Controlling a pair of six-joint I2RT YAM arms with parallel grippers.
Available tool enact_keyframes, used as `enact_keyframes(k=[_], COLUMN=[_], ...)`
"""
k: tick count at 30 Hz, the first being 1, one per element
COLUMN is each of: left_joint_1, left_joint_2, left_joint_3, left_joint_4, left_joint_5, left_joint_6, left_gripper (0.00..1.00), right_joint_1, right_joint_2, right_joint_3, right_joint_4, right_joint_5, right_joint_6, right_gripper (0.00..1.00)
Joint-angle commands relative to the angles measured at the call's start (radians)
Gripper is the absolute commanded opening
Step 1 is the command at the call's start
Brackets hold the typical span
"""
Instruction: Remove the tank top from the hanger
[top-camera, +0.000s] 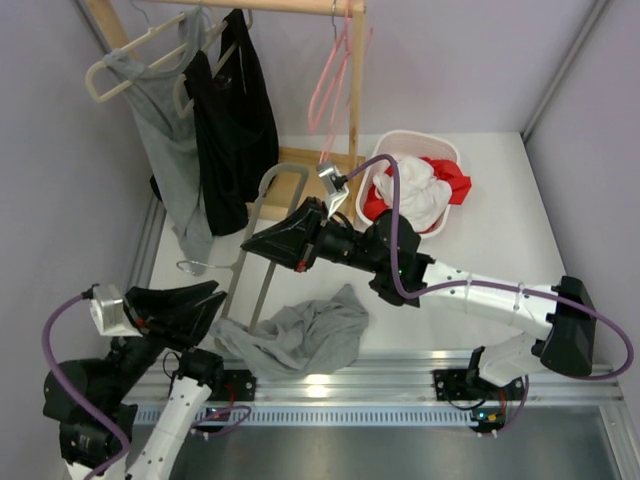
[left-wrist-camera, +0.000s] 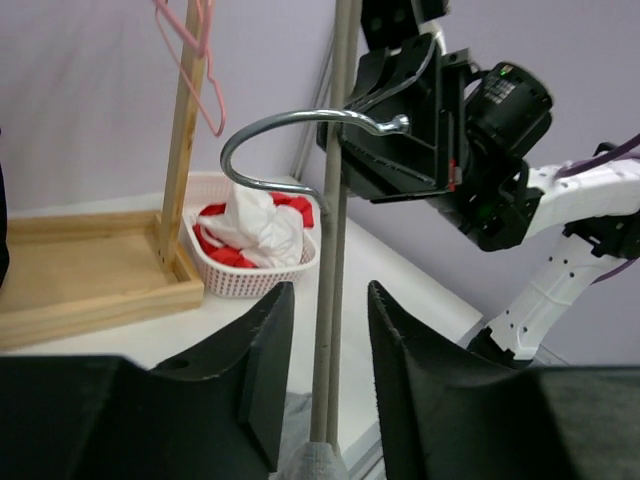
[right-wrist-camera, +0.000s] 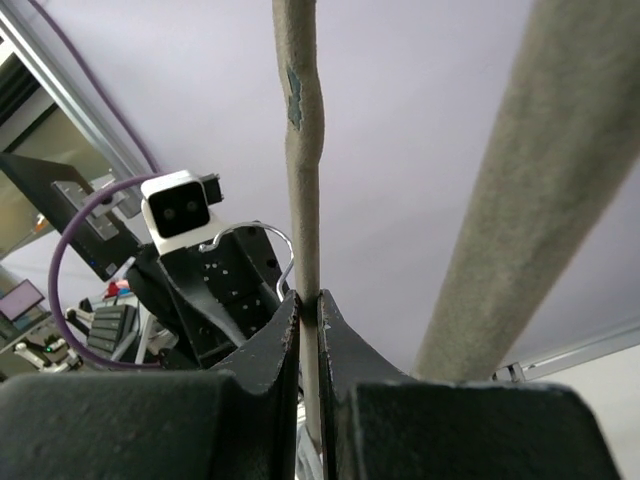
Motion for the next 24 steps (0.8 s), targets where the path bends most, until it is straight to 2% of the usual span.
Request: enact_keyframes(k=[1, 6, 12, 15, 24], left_joint_1=[0.0, 0.0, 0.001, 0.001, 0.0], left_joint_2=[-0.058, -0.086, -0.119, -0.121, -0.123], left_joint_3=[-0.036, -0.116, -0.211, -0.225, -0.257], left_joint_4=[0.15, 0.26, 0.404, 0.431, 0.644], left_joint_5=[-0.011, 0.022, 0.037, 0.052, 0.189], left_joint_6=[-0.013, -0.031, -0.036, 0.016, 0.047], left_gripper=[0.42, 0.49, 0.49, 0.49, 0.49], right_joint_1=[0.005, 0.005, 0.005, 0.007, 0.005], right_joint_2=[-0.049, -0.053, -0.047, -0.035, -0.013], right_joint_3=[0.003, 0.003, -0.01, -0.02, -0.036], right_joint_4=[0.166, 0.184, 0.238, 0.288, 0.352], right_joint_5=[-0.02, -0.042, -0.065, -0.083, -0.112], right_joint_6=[0.048, 0.078, 0.132, 0.179, 0.248], right_gripper=[0.0, 0.0, 0.0, 0.0, 0.0])
